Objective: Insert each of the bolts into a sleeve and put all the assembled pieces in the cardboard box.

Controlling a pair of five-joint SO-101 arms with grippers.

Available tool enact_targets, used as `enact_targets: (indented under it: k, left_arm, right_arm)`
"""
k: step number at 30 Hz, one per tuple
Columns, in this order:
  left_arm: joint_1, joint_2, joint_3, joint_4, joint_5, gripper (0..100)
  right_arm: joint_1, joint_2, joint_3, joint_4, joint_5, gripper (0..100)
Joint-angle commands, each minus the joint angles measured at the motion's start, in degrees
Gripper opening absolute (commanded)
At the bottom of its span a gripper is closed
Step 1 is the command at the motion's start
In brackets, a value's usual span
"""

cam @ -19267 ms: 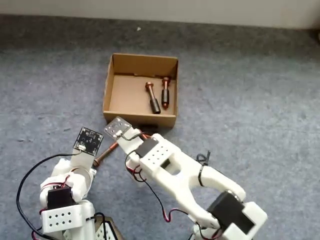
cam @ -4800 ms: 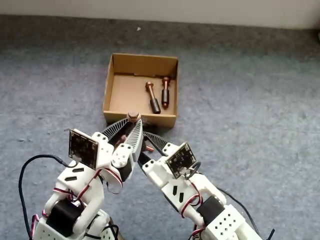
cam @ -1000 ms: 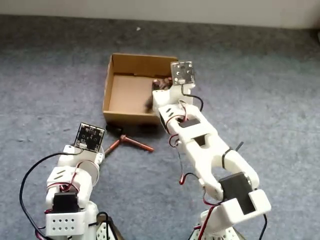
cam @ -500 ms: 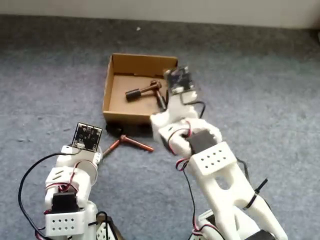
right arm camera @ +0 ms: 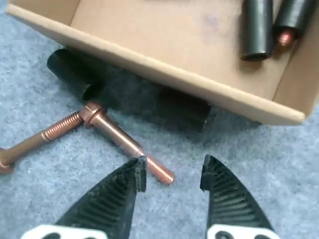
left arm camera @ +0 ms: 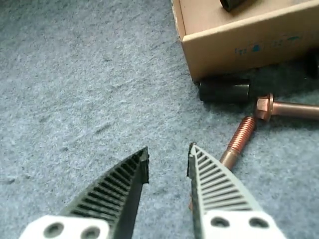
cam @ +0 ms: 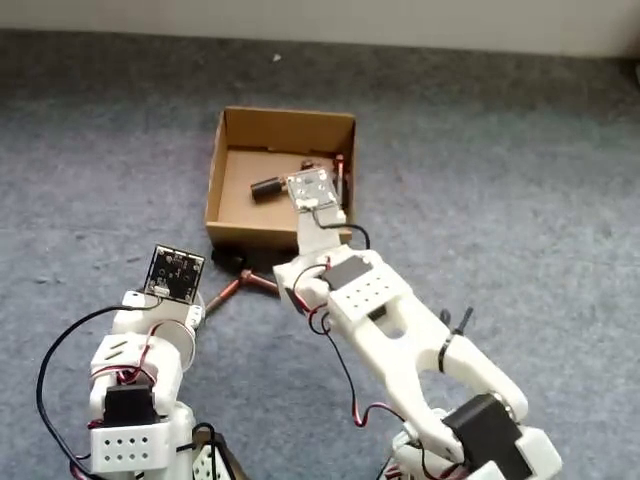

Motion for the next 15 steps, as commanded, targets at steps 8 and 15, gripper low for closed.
enact_targets:
  k: [8,15]
  left_arm:
    - [-0.7,-0.6,1.3,0.1,-0.6,15]
    - [-0.7,-0.6,1.3,0.1,-0.6,15]
  right_arm:
    - [-0.8,0.8,-4.1,-1.1,25.3,16.7]
    - [-1.5,6.4,-5.8,-1.1,33.5,16.7]
